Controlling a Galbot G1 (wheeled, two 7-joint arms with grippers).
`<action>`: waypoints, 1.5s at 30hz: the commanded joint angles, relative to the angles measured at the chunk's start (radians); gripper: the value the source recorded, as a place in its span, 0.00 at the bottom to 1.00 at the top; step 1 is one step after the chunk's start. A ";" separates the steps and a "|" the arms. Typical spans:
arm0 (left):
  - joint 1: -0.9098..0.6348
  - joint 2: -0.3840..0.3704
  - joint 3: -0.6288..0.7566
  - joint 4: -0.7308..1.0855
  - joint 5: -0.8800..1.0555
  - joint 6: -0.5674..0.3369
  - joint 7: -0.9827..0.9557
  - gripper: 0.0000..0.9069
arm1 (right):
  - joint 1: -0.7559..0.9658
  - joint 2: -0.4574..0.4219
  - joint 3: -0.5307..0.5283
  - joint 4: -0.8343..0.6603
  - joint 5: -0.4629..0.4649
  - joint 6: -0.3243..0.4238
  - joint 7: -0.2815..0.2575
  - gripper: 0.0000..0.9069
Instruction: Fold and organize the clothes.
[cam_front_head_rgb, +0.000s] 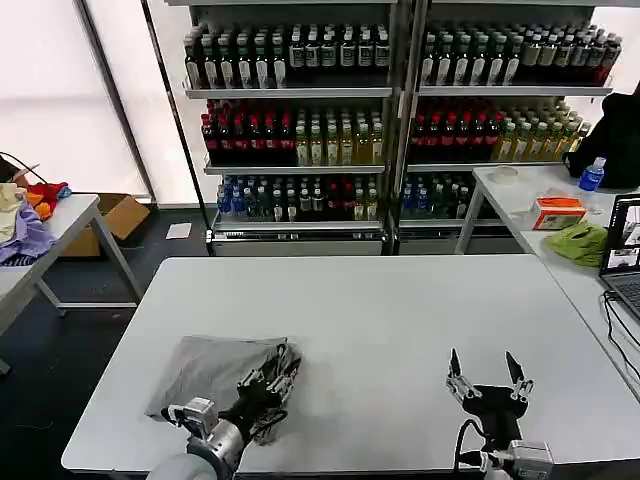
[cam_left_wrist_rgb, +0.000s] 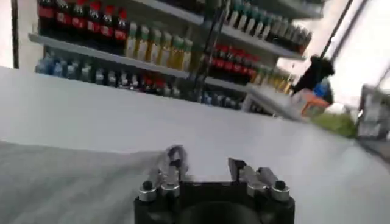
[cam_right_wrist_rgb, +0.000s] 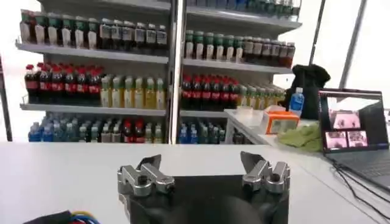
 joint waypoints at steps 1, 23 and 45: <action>0.016 0.039 -0.171 -0.141 -0.288 -0.005 -0.135 1.00 | 0.045 -0.048 -0.008 -0.017 0.041 -0.005 0.000 1.00; 0.025 0.105 -0.323 0.239 0.223 -0.132 -0.022 1.00 | 0.062 -0.062 -0.026 -0.025 0.049 -0.018 -0.010 1.00; 0.018 0.109 -0.291 0.300 0.137 -0.071 0.034 0.12 | 0.063 -0.038 -0.036 -0.030 0.045 -0.013 -0.020 1.00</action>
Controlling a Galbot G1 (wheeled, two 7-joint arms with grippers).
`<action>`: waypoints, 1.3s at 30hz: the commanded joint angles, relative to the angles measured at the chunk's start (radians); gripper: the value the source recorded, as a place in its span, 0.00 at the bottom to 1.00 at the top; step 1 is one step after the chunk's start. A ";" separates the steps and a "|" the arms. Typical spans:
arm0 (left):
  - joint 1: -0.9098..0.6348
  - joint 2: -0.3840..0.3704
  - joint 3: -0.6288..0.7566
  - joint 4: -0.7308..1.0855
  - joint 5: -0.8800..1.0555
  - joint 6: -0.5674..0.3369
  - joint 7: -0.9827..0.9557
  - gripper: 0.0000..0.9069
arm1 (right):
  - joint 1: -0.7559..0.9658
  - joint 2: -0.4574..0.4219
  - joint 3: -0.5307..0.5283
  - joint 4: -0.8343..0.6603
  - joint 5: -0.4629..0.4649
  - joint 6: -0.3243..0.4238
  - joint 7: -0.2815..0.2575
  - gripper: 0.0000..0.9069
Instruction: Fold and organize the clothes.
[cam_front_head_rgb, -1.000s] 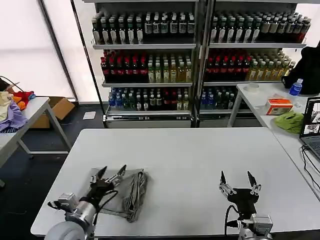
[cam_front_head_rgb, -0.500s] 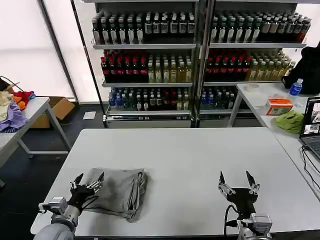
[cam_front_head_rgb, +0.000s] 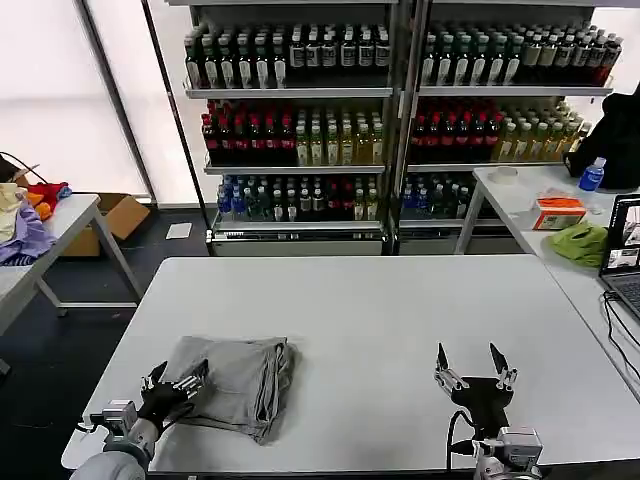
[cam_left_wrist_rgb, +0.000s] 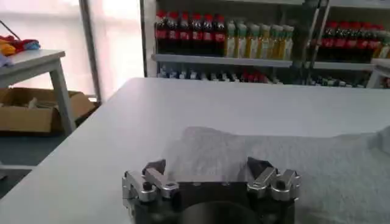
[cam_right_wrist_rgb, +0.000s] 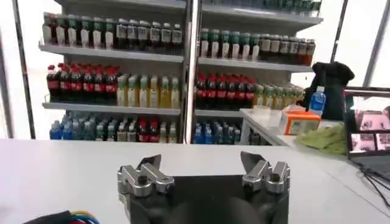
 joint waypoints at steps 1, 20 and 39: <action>0.011 0.008 -0.008 0.026 -0.026 0.016 0.020 0.01 | 0.005 0.002 -0.002 -0.002 -0.001 0.002 -0.001 1.00; 0.035 0.088 -0.141 -0.061 -0.092 0.054 0.023 0.00 | 0.023 -0.011 0.019 0.001 0.026 0.014 0.006 1.00; 0.132 0.275 -0.468 -0.151 -0.093 0.063 0.056 0.00 | 0.066 -0.007 -0.012 -0.023 0.042 0.009 0.009 1.00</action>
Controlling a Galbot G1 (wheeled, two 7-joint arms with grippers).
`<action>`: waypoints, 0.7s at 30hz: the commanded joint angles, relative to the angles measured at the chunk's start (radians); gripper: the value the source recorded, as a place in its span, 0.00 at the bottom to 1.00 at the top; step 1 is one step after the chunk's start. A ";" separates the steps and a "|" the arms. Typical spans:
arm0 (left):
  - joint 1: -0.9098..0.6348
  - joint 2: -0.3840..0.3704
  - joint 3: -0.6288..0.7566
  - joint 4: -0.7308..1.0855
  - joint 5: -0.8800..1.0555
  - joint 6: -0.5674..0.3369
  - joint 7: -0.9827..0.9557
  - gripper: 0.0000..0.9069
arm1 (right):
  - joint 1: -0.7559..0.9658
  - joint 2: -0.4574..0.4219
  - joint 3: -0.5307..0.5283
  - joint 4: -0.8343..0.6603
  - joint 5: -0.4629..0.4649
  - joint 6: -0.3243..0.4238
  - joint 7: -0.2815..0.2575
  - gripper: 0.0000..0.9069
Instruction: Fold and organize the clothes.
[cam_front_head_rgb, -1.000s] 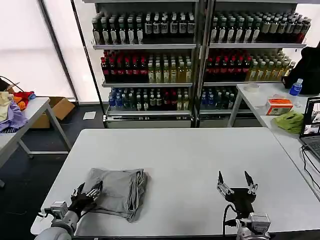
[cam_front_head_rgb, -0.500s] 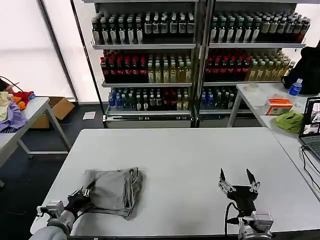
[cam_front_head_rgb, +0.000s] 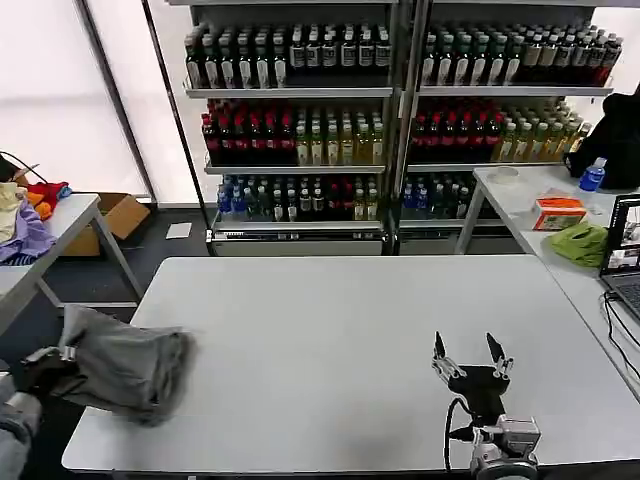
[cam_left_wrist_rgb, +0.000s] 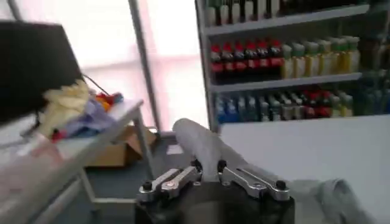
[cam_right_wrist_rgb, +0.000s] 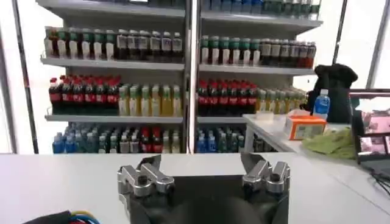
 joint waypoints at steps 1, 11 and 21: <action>0.060 0.007 -0.048 -0.136 0.020 0.005 0.005 0.00 | 0.000 -0.001 0.001 0.003 0.001 0.000 0.001 1.00; -0.017 -0.192 0.480 -0.345 -0.009 0.062 -0.128 0.00 | -0.031 0.028 0.030 -0.004 -0.020 0.000 0.004 1.00; -0.164 -0.383 0.895 -0.204 0.198 0.052 -0.205 0.00 | -0.081 0.079 0.043 0.012 -0.083 -0.003 0.005 1.00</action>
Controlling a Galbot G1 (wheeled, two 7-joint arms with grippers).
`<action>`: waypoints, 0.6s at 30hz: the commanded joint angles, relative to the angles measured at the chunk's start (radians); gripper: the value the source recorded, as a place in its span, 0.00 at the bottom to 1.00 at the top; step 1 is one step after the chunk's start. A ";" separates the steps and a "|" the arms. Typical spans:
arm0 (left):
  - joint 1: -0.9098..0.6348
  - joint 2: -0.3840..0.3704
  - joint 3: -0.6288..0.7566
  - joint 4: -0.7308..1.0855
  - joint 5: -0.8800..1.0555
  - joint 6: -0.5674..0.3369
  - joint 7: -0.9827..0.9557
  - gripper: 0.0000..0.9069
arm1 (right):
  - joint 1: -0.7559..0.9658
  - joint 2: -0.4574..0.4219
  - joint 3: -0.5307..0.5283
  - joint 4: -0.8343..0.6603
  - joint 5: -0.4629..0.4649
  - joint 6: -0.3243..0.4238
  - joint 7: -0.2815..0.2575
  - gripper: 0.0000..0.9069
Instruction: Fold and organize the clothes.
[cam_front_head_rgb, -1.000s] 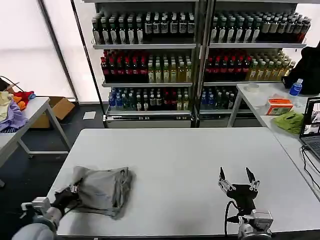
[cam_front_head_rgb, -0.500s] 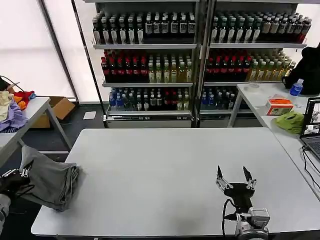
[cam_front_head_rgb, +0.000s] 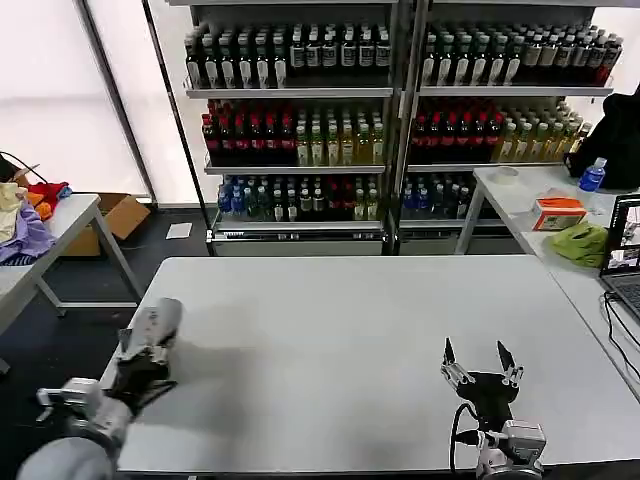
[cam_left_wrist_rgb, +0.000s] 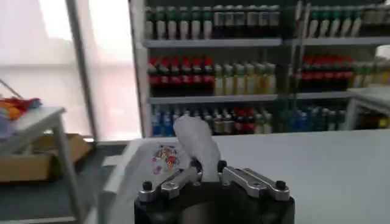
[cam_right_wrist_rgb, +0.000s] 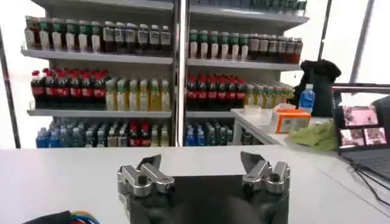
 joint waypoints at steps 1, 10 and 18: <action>-0.147 -0.222 0.518 0.083 0.159 0.013 -0.101 0.00 | -0.040 0.040 0.009 0.008 -0.054 0.000 -0.001 1.00; -0.167 -0.231 0.507 0.169 0.195 -0.027 -0.106 0.38 | -0.034 0.045 0.002 0.017 -0.069 -0.019 0.002 1.00; -0.169 -0.235 0.496 0.087 -0.052 -0.111 -0.049 1.00 | 0.011 0.031 -0.037 -0.006 -0.054 -0.088 -0.013 1.00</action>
